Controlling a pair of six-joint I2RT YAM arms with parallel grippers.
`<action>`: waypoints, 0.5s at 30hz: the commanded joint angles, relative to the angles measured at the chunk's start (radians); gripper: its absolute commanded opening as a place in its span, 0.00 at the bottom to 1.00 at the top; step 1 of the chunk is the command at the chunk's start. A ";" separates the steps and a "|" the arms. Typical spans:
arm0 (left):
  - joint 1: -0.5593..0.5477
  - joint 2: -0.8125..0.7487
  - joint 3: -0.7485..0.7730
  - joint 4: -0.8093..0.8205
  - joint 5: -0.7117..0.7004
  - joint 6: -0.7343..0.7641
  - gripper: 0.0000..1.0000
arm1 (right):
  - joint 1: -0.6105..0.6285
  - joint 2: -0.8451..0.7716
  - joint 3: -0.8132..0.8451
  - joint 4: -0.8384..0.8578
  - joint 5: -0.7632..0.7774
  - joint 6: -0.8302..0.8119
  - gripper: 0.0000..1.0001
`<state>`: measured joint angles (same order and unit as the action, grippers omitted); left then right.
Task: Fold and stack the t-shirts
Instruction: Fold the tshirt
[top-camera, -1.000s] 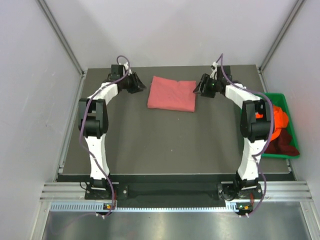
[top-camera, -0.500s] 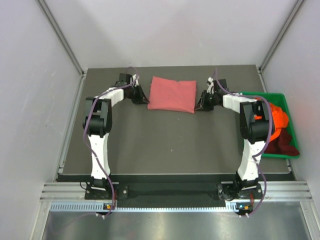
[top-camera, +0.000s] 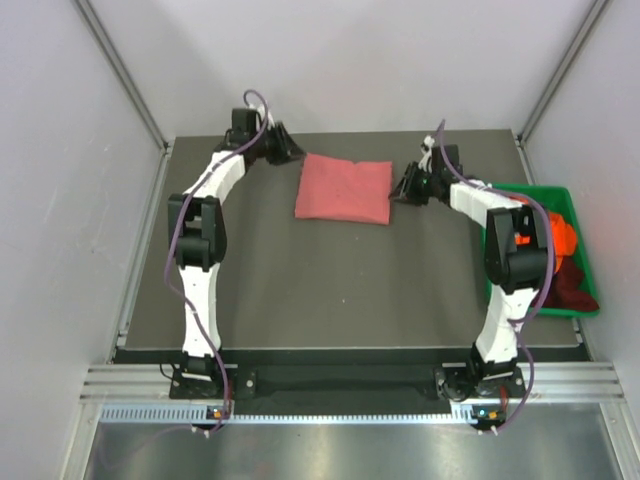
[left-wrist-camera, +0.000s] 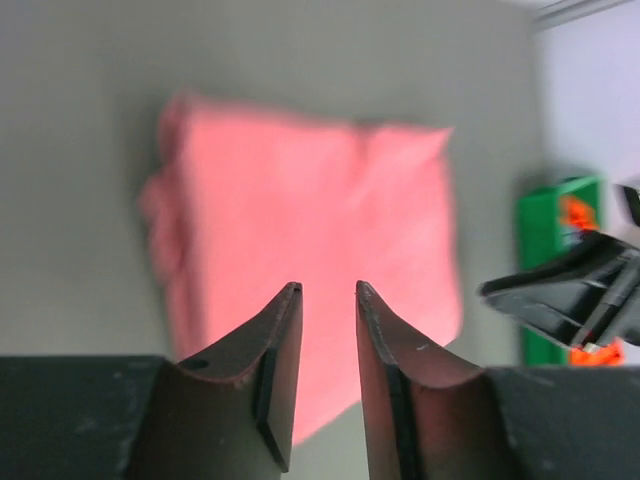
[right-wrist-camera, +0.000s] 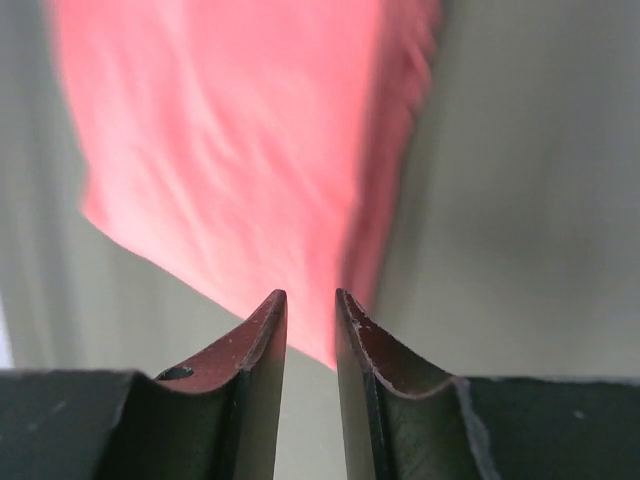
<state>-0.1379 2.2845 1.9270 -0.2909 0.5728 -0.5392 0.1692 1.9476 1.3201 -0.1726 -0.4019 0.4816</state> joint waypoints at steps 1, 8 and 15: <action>-0.002 0.127 0.151 0.137 0.169 -0.080 0.33 | 0.010 0.054 0.129 0.164 -0.060 0.067 0.26; 0.001 0.343 0.269 0.429 0.199 -0.246 0.35 | 0.007 0.284 0.283 0.364 -0.098 0.166 0.29; 0.015 0.483 0.415 0.516 0.107 -0.327 0.38 | -0.019 0.399 0.329 0.427 -0.026 0.247 0.28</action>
<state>-0.1314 2.7544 2.2665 0.1108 0.7578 -0.8356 0.1604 2.3383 1.6314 0.1452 -0.4541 0.6884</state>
